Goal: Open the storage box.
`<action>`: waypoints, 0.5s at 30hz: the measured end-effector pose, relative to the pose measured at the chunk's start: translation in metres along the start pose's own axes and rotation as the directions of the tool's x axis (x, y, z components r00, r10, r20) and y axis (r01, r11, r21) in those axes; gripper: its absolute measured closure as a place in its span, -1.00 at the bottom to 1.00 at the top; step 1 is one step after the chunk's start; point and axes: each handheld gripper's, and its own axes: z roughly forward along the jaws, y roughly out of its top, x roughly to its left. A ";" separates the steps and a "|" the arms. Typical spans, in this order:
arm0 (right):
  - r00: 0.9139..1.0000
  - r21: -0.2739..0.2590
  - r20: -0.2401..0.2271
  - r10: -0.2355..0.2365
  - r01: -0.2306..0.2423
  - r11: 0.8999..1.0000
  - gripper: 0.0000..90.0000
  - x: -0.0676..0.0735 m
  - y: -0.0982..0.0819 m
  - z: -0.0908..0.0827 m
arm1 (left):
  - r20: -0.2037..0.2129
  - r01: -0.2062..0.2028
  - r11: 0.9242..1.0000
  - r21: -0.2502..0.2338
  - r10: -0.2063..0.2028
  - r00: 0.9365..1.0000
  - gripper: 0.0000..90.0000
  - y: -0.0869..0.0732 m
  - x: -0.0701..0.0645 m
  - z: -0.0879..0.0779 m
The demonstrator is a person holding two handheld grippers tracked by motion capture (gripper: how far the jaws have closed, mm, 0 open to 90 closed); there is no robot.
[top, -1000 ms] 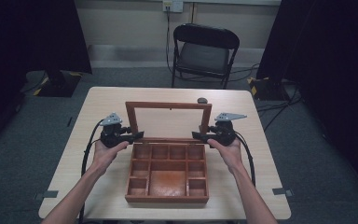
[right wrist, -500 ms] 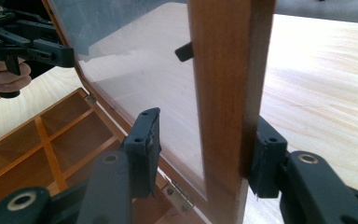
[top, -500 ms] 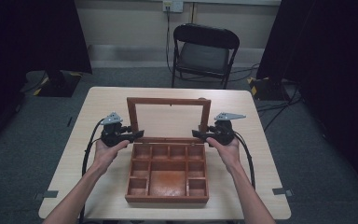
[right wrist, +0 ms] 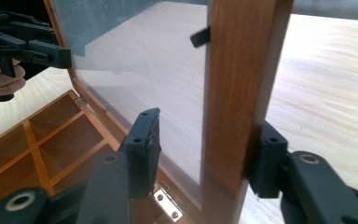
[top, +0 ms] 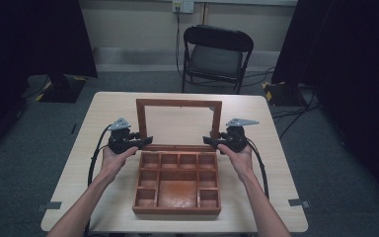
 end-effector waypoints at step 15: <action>1.000 0.020 0.029 0.010 -0.011 1.000 0.15 -0.005 -0.004 0.000 | 0.028 0.029 0.999 0.020 -0.030 0.999 0.24 0.001 0.004 0.011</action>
